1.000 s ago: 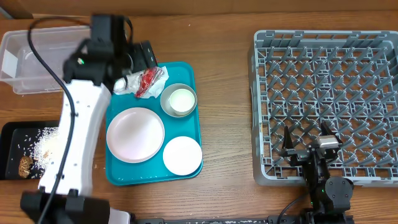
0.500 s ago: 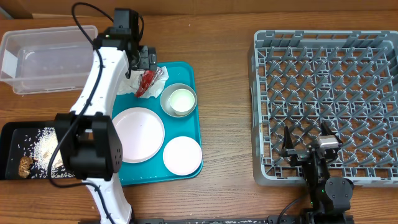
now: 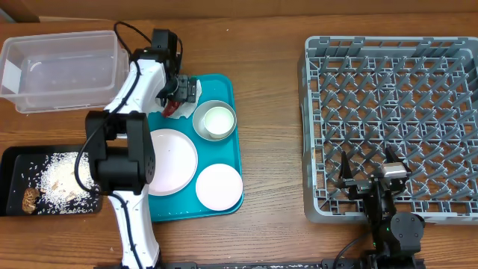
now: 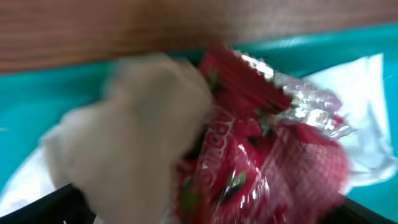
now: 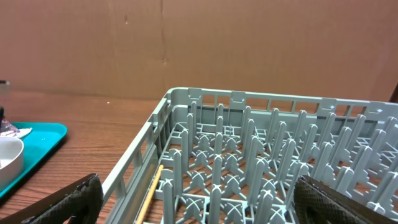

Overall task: Sort waste into correct bins and load items into the dishwasher
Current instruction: 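Grasp the napkin and red wrapper with the left gripper, then carry the napkin and wrapper left and drop them into the clear bin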

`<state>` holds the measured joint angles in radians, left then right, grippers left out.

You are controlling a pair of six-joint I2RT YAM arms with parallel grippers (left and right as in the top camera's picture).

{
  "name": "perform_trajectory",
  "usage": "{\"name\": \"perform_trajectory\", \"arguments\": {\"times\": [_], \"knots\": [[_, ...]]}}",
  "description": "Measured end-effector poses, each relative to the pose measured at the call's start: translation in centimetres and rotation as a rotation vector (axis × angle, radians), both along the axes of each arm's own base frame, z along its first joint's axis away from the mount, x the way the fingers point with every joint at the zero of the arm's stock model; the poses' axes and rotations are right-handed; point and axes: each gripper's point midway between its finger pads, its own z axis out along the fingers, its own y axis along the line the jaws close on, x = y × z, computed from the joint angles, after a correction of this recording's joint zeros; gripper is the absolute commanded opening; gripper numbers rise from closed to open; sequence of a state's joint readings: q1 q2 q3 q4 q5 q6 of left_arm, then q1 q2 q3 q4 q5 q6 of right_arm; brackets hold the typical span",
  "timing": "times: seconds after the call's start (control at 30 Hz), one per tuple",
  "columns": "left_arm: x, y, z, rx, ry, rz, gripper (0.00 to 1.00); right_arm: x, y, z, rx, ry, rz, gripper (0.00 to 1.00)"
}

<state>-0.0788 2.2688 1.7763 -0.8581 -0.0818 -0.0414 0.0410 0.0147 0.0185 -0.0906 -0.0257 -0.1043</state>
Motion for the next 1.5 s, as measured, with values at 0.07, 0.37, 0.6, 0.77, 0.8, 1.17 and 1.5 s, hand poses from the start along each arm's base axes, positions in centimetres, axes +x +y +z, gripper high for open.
{"name": "perform_trajectory", "arguments": {"times": [0.07,0.37,0.6,0.77,0.8,1.17,1.5], "knots": [[0.0,-0.2,-0.3,-0.009,0.007,-0.014,0.83,0.0,0.0,0.0,0.000,-0.001,0.000,1.00],[-0.3,-0.8,-0.4,-0.024,0.019,-0.041,0.04,0.0,0.0,0.0,0.000,0.000,0.000,1.00],[0.6,-0.6,1.6,-0.015,-0.014,-0.022,0.04,0.0,0.0,0.0,0.000,0.000,0.000,1.00],[4.6,-0.1,10.7,-0.012,-0.261,0.027,0.04,0.0,0.0,0.0,0.000,0.000,0.000,1.00],[5.3,0.1,13.2,-0.011,-0.328,0.038,0.04,0.0,0.0,0.0,0.000,-0.001,0.000,1.00],[6.4,13.9,28.3,0.095,-0.741,0.316,0.07,0.0,0.0,0.0,0.000,-0.001,0.000,1.00],[7.0,24.7,21.8,0.106,-0.694,0.494,1.00,0.0,0.0,0.0,0.000,-0.001,0.000,1.00]]}}
